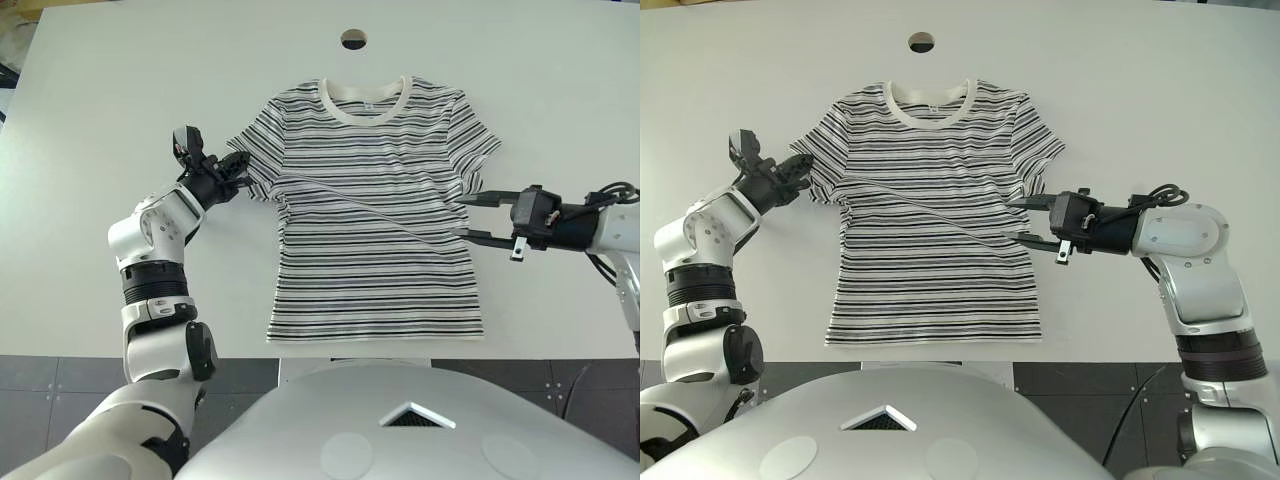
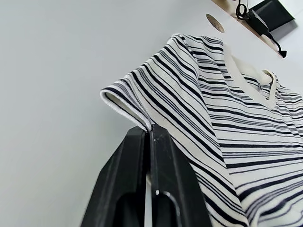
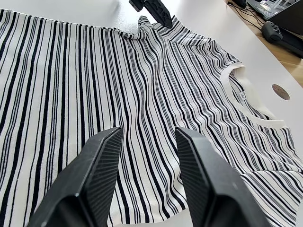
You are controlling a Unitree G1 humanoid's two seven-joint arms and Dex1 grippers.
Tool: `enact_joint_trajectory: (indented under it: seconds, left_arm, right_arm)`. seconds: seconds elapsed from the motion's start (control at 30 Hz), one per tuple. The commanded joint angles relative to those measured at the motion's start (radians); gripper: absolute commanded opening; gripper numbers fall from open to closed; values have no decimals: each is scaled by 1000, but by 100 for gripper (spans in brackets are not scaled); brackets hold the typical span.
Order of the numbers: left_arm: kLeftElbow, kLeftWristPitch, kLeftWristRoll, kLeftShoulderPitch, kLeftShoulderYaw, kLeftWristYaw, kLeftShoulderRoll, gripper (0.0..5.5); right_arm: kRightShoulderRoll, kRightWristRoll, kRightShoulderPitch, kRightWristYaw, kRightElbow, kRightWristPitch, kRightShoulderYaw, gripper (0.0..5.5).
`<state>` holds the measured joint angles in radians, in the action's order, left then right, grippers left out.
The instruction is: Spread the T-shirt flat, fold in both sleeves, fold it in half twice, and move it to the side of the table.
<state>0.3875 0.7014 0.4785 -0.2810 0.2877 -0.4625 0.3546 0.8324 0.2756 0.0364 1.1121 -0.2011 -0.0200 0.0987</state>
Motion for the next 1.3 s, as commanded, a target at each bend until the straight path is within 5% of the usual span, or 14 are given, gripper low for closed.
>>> enact_joint_trajectory:
  seconds: [0.03, 0.73, 1.13, 1.3]
  left_arm:
    - [8, 14, 6, -53, 36, 17, 39, 13]
    - [-371, 187, 63, -30, -75, 56, -49, 13]
    - [-284, 138, 41, -63, -137, 86, -145, 13]
    - [-230, 110, 46, -88, -130, 90, -187, 87]
  right_arm:
    - [-6, -13, -9, -5, 6, -8, -9, 208]
    - [-17, -4, -10, -12, 3, -7, -16, 208]
    - [-32, 4, -7, -26, 6, -1, -28, 208]
    - [-78, 20, -50, -76, 42, 34, -48, 208]
